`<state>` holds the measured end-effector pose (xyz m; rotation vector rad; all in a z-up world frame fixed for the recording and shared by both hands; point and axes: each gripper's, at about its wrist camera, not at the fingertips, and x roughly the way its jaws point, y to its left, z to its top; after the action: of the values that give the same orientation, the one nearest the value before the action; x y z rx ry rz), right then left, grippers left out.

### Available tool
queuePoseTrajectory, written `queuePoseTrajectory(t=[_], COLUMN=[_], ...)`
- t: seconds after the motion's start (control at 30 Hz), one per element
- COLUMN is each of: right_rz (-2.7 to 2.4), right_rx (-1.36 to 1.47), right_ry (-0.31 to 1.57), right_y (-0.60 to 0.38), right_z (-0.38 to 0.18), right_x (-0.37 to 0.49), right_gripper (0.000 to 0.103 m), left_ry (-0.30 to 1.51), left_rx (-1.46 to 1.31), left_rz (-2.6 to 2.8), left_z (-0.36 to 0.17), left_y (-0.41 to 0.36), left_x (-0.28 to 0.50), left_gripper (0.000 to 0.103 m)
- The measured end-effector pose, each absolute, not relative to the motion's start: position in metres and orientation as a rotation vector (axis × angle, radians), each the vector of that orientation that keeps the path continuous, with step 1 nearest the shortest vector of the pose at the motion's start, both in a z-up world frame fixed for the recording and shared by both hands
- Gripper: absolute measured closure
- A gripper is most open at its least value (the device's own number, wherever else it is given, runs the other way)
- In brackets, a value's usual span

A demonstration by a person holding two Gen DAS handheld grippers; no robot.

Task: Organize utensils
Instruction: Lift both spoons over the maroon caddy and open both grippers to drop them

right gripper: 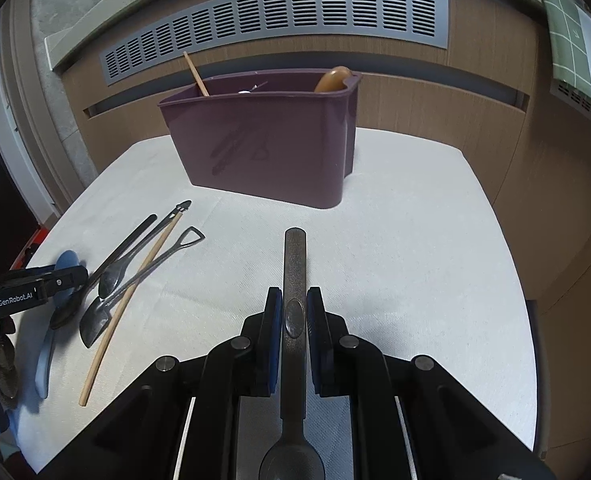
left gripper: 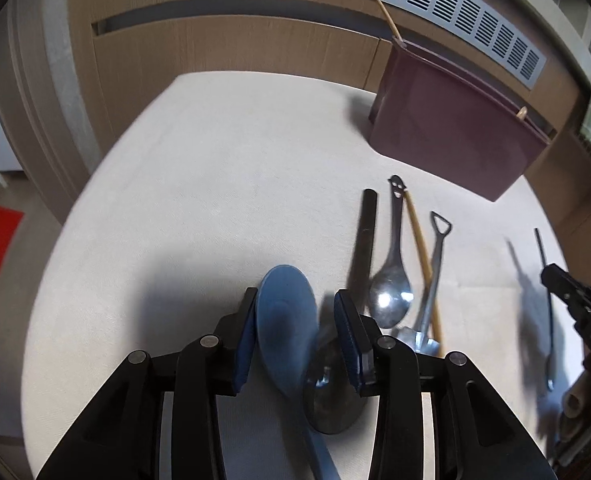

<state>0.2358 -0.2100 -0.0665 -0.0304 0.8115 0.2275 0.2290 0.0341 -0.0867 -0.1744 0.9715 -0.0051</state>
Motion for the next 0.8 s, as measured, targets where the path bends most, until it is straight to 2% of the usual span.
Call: queuePoseTrajectory(t=[0.23, 0.4, 0.63, 0.67, 0.7, 0.8], right_rz=[0.228, 0.233, 0.234, 0.234, 0.235, 0.236], right_rx=[-0.013, -0.010, -0.016, -0.016, -0.018, -0.025], right_ry=[0.824, 0.827, 0.823, 0.822, 0.819, 0.808], right_y=[-0.214, -0.213, -0.212, -0.212, -0.211, -0.211], right_z=[-0.070, -0.073, -0.072, -0.073, -0.072, -0.071], right_x=[0.235, 0.236, 0.235, 0.235, 0.235, 0.233], right_gripper=[0.092, 0.092, 0.092, 0.092, 0.092, 0.092], left_ry=[0.949, 0.969, 0.986, 0.985, 0.983, 0.947], left_rx=[-0.275, -0.375, -0.350, -0.358, -0.356, -0.314], left_rz=[-0.079, -0.119, -0.112, -0.108, -0.095, -0.102], left_z=[-0.084, -0.087, -0.088, -0.088, -0.088, -0.082], left_y=[0.058, 0.072, 0.068, 0.069, 0.070, 0.066], left_x=[0.218, 0.216, 0.221, 0.222, 0.222, 0.217], left_gripper=[0.066, 0.078, 0.080, 0.083, 0.094, 0.097])
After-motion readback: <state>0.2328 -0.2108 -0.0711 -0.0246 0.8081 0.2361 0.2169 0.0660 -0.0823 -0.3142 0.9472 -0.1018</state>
